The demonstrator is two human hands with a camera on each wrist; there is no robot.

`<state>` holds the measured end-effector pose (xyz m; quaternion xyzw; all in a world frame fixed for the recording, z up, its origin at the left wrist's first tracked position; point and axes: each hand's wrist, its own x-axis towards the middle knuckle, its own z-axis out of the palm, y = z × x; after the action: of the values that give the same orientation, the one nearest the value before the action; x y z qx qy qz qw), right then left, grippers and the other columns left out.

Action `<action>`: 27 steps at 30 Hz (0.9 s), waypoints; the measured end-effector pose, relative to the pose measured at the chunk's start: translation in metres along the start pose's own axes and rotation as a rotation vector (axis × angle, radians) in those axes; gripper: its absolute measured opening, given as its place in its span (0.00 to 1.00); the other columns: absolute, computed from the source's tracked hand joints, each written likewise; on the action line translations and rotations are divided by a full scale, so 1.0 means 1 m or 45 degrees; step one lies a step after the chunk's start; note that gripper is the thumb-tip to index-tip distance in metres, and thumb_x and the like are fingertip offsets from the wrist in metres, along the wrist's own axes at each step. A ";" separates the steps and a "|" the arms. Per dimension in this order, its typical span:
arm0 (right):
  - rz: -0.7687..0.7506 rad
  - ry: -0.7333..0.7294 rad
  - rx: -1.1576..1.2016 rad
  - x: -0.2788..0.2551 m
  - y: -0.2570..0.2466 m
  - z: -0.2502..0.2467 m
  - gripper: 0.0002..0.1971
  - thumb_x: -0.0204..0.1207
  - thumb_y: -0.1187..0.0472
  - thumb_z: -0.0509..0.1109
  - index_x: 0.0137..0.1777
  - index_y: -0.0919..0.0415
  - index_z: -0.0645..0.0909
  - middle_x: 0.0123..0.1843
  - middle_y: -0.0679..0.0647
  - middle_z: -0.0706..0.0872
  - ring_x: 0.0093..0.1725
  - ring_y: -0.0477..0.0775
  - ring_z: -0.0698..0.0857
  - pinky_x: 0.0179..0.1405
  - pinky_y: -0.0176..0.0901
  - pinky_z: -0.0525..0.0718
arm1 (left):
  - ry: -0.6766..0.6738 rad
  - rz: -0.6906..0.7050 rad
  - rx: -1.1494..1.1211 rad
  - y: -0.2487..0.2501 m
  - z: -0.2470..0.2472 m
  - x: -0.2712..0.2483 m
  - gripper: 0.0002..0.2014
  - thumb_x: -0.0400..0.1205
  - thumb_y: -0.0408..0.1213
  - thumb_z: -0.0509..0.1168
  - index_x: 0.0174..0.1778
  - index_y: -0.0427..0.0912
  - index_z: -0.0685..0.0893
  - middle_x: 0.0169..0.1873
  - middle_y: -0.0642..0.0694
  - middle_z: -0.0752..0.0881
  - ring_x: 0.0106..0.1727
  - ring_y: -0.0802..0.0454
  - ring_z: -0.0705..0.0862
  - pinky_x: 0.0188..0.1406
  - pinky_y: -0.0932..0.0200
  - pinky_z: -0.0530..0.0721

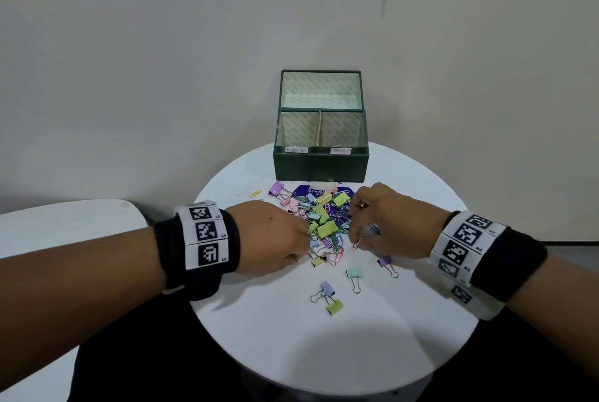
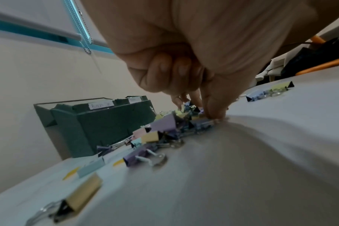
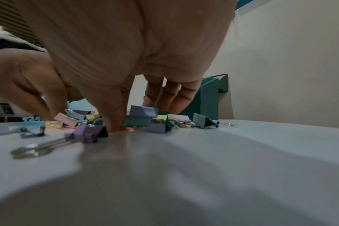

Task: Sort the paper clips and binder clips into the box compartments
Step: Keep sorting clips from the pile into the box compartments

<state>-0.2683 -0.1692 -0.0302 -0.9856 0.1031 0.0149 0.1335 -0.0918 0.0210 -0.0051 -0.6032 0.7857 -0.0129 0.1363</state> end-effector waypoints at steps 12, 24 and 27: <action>-0.059 0.245 0.195 -0.001 0.002 0.001 0.03 0.74 0.55 0.72 0.40 0.50 0.82 0.50 0.42 0.86 0.55 0.45 0.79 0.56 0.48 0.81 | 0.227 -0.857 -1.410 -0.063 -0.055 0.073 0.10 0.89 0.43 0.59 0.45 0.45 0.81 0.33 0.48 0.77 0.31 0.54 0.73 0.32 0.60 0.76; 0.040 0.371 0.196 0.000 0.000 -0.008 0.03 0.80 0.58 0.72 0.46 0.52 0.85 0.42 0.43 0.87 0.43 0.43 0.82 0.44 0.36 0.81 | 0.656 -0.908 -2.457 -0.085 -0.066 0.124 0.21 0.86 0.28 0.62 0.76 0.32 0.72 0.71 0.33 0.77 0.73 0.38 0.77 0.69 0.44 0.81; 0.092 0.385 0.244 0.002 0.005 -0.011 0.04 0.81 0.57 0.73 0.44 0.48 0.83 0.41 0.39 0.86 0.42 0.39 0.82 0.42 0.29 0.76 | 0.734 -0.880 -2.280 -0.085 -0.074 0.104 0.14 0.86 0.27 0.60 0.67 0.37 0.81 0.67 0.35 0.82 0.66 0.45 0.83 0.63 0.45 0.86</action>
<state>-0.2674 -0.1767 -0.0213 -0.9549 0.1583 -0.1387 0.2093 -0.0528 -0.1117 0.0607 -0.6527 0.2908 0.3987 -0.5749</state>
